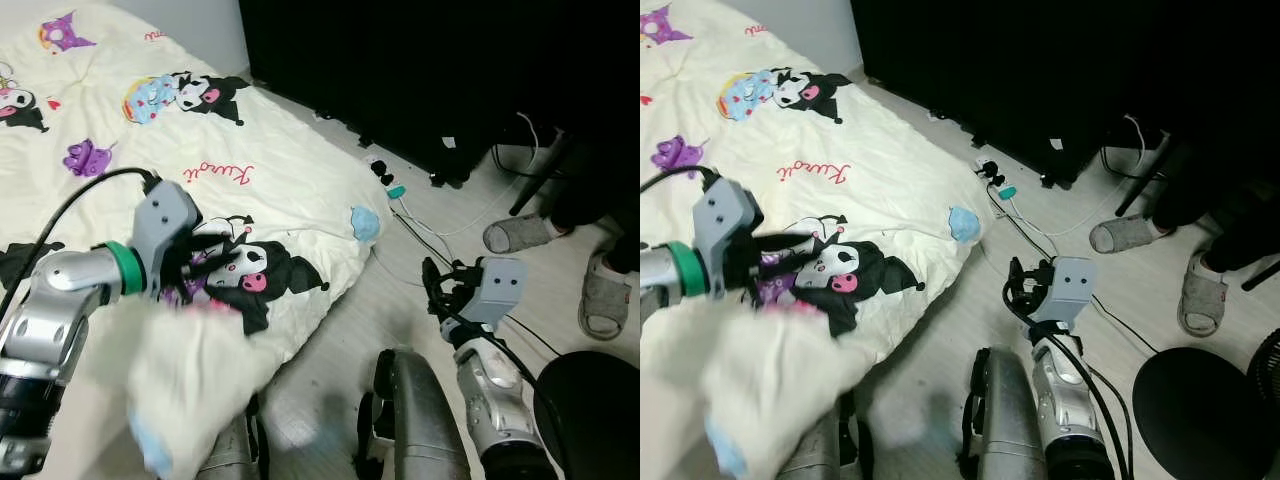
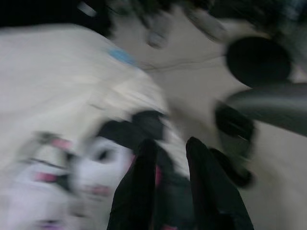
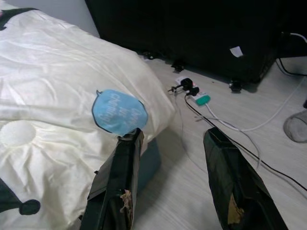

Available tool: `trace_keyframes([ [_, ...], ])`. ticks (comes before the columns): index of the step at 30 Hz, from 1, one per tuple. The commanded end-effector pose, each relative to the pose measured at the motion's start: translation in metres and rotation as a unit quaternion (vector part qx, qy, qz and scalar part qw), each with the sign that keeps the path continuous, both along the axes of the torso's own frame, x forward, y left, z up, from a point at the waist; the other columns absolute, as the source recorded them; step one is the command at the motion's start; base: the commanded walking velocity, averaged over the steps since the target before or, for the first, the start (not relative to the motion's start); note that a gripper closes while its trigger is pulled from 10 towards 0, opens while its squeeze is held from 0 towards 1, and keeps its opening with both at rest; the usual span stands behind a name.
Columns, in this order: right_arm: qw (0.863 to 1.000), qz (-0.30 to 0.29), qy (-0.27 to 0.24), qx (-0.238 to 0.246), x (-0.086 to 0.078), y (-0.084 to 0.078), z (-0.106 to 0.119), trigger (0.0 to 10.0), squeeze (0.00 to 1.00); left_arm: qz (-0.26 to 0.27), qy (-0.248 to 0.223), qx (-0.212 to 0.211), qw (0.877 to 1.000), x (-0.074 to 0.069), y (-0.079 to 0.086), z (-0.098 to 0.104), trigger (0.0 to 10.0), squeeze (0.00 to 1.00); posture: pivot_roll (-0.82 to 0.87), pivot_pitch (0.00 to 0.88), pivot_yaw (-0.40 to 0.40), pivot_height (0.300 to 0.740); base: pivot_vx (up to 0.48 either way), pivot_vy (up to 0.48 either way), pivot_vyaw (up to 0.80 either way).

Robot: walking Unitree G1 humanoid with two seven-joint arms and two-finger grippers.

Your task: Clean up the room

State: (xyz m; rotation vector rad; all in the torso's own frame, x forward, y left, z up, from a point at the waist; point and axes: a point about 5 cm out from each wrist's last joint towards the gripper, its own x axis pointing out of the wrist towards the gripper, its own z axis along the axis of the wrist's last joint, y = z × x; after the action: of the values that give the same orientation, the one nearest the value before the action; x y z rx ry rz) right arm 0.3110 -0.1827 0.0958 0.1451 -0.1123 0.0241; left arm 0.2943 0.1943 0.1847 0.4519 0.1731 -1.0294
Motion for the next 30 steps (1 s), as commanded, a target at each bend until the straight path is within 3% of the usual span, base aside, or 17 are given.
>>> trace_keyframes([
  [1,1.0,-0.001,0.012,0.003,-0.003,-0.001,-0.007,10.0,0.0,-0.022,0.024,0.041,0.999,-0.009,-0.004,-0.02,10.0,0.0,0.03,0.232,0.086,0.606,0.0,0.0,0.0],
  [4,1.0,-0.002,0.011,0.003,-0.003,-0.001,-0.006,10.0,0.0,-0.024,0.026,0.058,0.998,-0.011,-0.004,-0.026,10.0,0.0,0.02,0.233,0.086,0.606,0.0,0.0,0.0],
  [6,1.0,-0.002,0.01,0.004,-0.003,0.0,-0.006,10.0,0.0,0.002,0.021,0.13,0.991,-0.007,0.002,-0.048,10.0,0.0,0.02,0.233,0.086,0.606,0.0,0.0,0.0],
  [7,1.0,-0.002,0.01,0.004,-0.003,0.0,-0.006,10.0,0.0,0.002,0.021,0.13,0.991,-0.007,0.002,-0.048,10.0,0.0,0.02,0.233,0.086,0.606,0.0,0.0,0.0],
  [8,1.0,-0.001,0.01,0.004,-0.004,0.0,-0.007,10.0,0.0,0.019,0.022,0.191,0.981,-0.007,0.014,-0.063,10.0,0.0,0.03,0.233,0.085,0.606,0.0,0.0,0.0],
  [9,1.0,-0.001,0.01,0.004,-0.004,0.0,-0.007,10.0,0.0,0.019,0.022,0.191,0.981,-0.007,0.014,-0.063,10.0,0.0,0.03,0.233,0.085,0.606,0.0,0.0,0.0],
  [11,1.0,0.0,0.011,0.004,-0.005,0.001,-0.007,10.0,0.0,0.045,0.026,0.288,0.956,-0.008,0.036,-0.082,10.0,0.0,0.03,0.236,0.083,0.606,0.0,0.0,0.0],
  [13,1.0,0.0,0.011,0.004,-0.005,0.001,-0.007,10.0,0.0,0.045,0.026,0.288,0.956,-0.008,0.036,-0.082,10.0,0.0,0.03,0.236,0.083,0.606,0.0,0.0,0.0],
  [14,1.0,0.0,0.01,0.004,-0.004,0.001,-0.006,10.0,0.0,0.047,0.022,0.317,0.947,-0.009,0.043,-0.085,10.0,0.0,0.03,0.236,0.082,0.606,0.0,0.0,0.0],
  [17,1.0,0.002,0.002,0.006,-0.003,0.001,-0.002,10.0,0.0,0.032,0.03,0.334,0.941,-0.014,0.046,-0.081,10.0,0.0,0.04,0.234,0.081,0.606,0.0,0.0,0.0],
  [19,1.0,0.007,-0.008,0.009,0.0,0.003,0.004,10.0,0.0,-0.022,0.056,0.284,0.957,-0.026,0.035,-0.07,10.0,0.0,0.03,0.233,0.079,0.606,0.0,0.0,0.0],
  [21,1.0,0.012,-0.015,0.012,0.002,0.005,0.009,10.0,0.0,-0.06,0.083,0.132,0.986,-0.034,0.011,-0.041,10.0,0.0,0.03,0.231,0.077,0.606,0.0,0.0,0.0],
  [22,1.0,0.012,-0.015,0.012,0.002,0.005,0.009,10.0,0.0,-0.06,0.083,0.132,0.986,-0.034,0.011,-0.041,10.0,0.0,0.03,0.231,0.077,0.606,0.0,0.0,0.0],
  [24,1.0,0.016,-0.017,0.013,0.002,0.006,0.011,10.0,0.0,-0.114,0.1,-0.009,0.988,-0.044,-0.007,-0.009,10.0,0.0,0.03,0.23,0.074,0.606,0.0,0.0,0.0],
  [25,1.0,0.018,-0.017,0.013,0.003,0.006,0.011,10.0,0.0,-0.14,0.1,-0.05,0.984,-0.049,-0.013,0.002,10.0,0.0,0.03,0.231,0.071,0.606,0.0,0.0,0.0],
  [29,1.0,0.018,-0.016,0.015,0.003,0.005,0.011,10.0,0.0,-0.149,0.085,-0.106,0.979,-0.049,-0.021,0.014,10.0,0.0,0.04,0.227,0.069,0.606,0.0,0.0,0.0],
  [30,0.999,0.016,-0.018,0.02,0.003,0.004,0.011,10.0,0.0,-0.116,0.069,-0.14,0.981,-0.039,-0.026,0.018,10.0,0.0,0.04,0.226,0.069,0.606,0.0,0.0,0.0],
])
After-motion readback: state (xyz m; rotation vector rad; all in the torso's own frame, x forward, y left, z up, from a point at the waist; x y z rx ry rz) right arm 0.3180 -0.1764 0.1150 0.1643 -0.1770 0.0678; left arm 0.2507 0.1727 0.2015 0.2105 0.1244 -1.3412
